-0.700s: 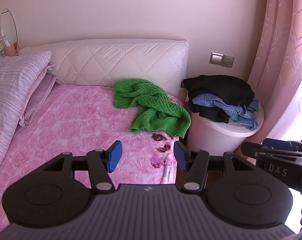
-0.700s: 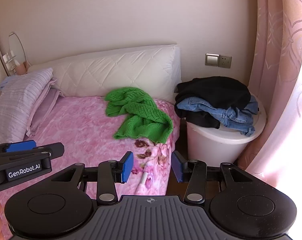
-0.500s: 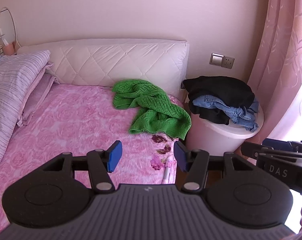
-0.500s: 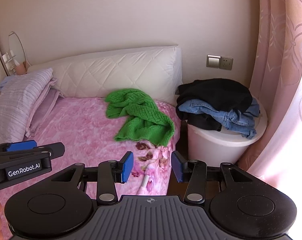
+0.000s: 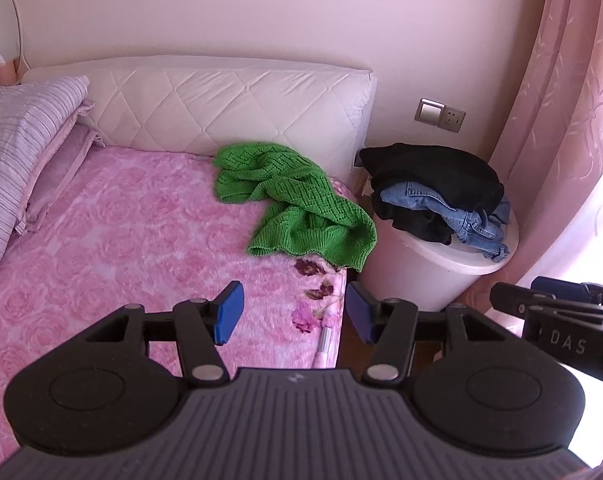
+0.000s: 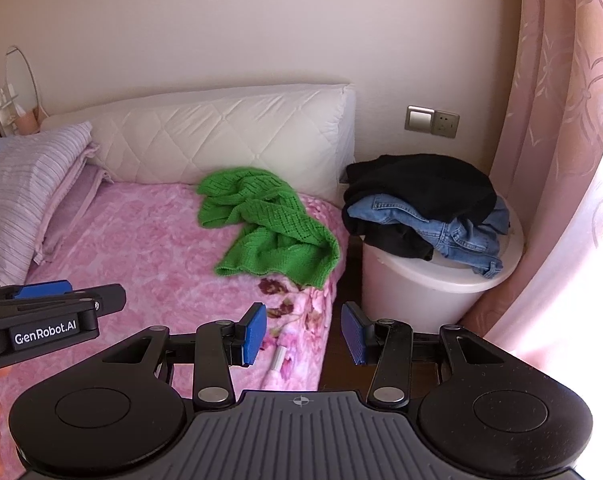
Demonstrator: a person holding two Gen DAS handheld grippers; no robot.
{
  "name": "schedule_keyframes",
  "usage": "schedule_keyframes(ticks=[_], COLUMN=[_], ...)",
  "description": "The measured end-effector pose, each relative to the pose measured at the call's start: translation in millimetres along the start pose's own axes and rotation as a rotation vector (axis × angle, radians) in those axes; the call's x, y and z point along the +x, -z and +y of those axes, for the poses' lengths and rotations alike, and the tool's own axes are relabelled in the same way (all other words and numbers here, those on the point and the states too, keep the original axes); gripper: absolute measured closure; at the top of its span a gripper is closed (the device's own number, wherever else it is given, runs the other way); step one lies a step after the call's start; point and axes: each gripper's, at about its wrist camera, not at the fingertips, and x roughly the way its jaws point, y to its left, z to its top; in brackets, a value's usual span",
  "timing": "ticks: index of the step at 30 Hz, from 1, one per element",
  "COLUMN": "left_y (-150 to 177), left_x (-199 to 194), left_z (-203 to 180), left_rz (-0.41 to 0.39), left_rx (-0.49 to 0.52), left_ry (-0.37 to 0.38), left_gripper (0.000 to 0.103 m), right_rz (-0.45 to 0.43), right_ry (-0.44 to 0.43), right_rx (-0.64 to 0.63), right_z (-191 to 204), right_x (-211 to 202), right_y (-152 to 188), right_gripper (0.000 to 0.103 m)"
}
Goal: Fold clothes
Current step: 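Move both grippers toward the green knit sweater on the bed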
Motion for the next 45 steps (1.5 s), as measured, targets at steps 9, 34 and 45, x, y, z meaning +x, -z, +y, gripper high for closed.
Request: schedule_keyframes(ticks=[9, 34, 45], left_y=[1, 4, 0], left_x=[4, 10, 22], left_z=[7, 22, 30], left_rz=[0.025, 0.042, 0.061], left_rx=[-0.005, -0.039, -0.058], left_ry=[-0.003, -0.004, -0.017], left_gripper=[0.05, 0.05, 0.05], right_rz=[0.017, 0.038, 0.061], right_ry=[-0.001, 0.005, -0.006], right_rx=[0.002, -0.014, -0.022], right_z=[8, 18, 23], right_x=[2, 11, 25], right_y=[-1, -7, -12], right_gripper=[0.057, 0.057, 0.057])
